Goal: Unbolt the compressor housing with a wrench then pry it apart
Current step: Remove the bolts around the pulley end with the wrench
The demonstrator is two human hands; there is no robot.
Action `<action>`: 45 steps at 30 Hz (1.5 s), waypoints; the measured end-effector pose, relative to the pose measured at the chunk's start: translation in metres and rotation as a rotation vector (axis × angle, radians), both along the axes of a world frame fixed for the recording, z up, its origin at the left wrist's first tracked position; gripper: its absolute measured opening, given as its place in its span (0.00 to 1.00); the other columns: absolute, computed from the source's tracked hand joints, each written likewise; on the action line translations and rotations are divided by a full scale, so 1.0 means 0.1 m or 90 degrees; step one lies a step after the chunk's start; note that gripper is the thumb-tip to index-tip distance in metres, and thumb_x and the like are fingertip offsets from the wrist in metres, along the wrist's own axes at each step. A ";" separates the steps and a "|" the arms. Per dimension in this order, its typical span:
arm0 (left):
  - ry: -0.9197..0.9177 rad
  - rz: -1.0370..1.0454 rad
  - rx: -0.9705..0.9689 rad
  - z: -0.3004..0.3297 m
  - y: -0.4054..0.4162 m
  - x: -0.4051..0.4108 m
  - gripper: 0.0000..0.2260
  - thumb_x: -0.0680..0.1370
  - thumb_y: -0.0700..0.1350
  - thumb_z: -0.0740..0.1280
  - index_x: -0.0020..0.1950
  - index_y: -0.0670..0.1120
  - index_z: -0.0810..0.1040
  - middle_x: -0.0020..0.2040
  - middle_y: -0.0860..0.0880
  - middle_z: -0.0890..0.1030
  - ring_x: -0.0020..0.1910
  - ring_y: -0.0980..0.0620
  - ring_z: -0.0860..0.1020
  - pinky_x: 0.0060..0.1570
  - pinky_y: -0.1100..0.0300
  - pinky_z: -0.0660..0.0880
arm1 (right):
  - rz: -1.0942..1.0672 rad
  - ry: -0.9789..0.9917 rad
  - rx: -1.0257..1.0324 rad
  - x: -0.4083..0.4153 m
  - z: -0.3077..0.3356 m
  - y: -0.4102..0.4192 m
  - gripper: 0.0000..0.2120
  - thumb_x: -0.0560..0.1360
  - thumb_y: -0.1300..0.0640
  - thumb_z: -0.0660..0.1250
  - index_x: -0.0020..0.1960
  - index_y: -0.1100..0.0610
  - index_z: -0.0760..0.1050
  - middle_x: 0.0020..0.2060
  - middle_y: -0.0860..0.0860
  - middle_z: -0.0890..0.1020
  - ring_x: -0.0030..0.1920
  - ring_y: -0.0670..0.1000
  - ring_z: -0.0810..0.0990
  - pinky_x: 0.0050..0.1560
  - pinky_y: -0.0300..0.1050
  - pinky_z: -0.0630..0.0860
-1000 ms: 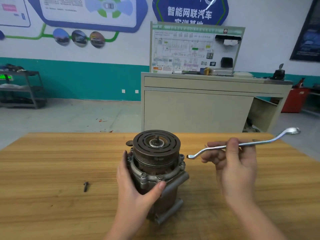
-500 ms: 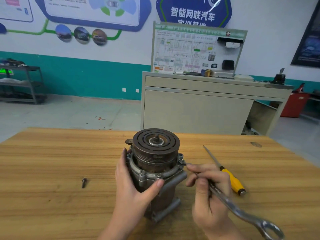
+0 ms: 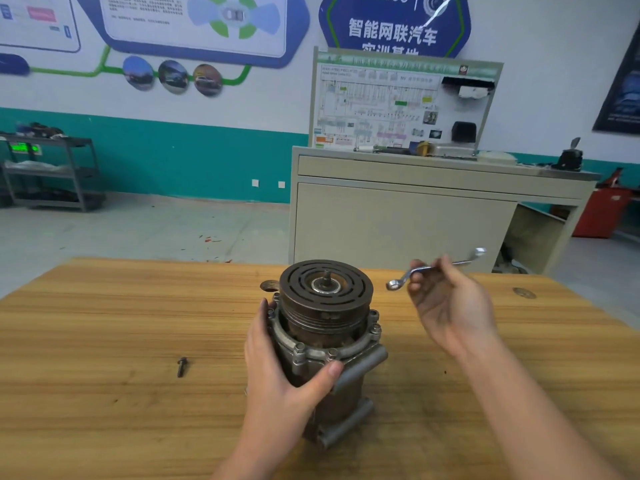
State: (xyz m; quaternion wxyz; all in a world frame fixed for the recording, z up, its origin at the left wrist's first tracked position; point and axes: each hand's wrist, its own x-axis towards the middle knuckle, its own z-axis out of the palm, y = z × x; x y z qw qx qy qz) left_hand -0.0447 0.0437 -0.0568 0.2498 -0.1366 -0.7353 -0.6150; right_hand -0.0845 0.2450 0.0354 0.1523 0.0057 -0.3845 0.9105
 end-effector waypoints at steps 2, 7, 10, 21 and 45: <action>-0.001 -0.001 -0.002 0.00 0.00 0.00 0.45 0.60 0.69 0.70 0.69 0.70 0.47 0.68 0.71 0.57 0.73 0.60 0.59 0.71 0.56 0.58 | -0.117 0.100 0.078 0.19 -0.04 0.03 0.10 0.83 0.56 0.53 0.44 0.57 0.68 0.32 0.56 0.83 0.26 0.50 0.79 0.28 0.40 0.77; -0.011 -0.006 -0.010 0.00 0.00 0.00 0.45 0.60 0.68 0.70 0.68 0.71 0.45 0.69 0.70 0.56 0.73 0.59 0.59 0.72 0.51 0.59 | -0.295 0.289 0.296 0.53 -0.31 -0.16 0.04 0.78 0.49 0.60 0.47 0.48 0.69 0.37 0.56 0.84 0.28 0.55 0.82 0.31 0.44 0.79; -0.010 -0.001 -0.013 0.00 -0.01 0.01 0.45 0.60 0.67 0.70 0.68 0.70 0.46 0.70 0.67 0.57 0.74 0.56 0.59 0.73 0.48 0.59 | -0.305 0.405 0.407 0.59 -0.39 -0.24 0.01 0.80 0.48 0.61 0.50 0.44 0.70 0.42 0.54 0.83 0.32 0.56 0.83 0.36 0.48 0.80; -0.002 0.017 -0.015 0.00 0.00 0.00 0.44 0.60 0.66 0.70 0.69 0.68 0.48 0.69 0.67 0.57 0.74 0.55 0.59 0.73 0.47 0.59 | -0.412 0.501 0.387 0.50 -0.66 -0.45 0.04 0.82 0.56 0.54 0.53 0.47 0.65 0.41 0.51 0.81 0.27 0.48 0.73 0.29 0.37 0.70; 0.014 0.024 -0.012 -0.02 0.00 -0.04 0.43 0.60 0.66 0.71 0.68 0.69 0.51 0.71 0.58 0.62 0.73 0.54 0.62 0.71 0.46 0.61 | -0.423 0.459 0.497 0.57 -0.55 -0.46 0.06 0.81 0.49 0.59 0.51 0.50 0.72 0.41 0.50 0.80 0.34 0.53 0.83 0.37 0.45 0.80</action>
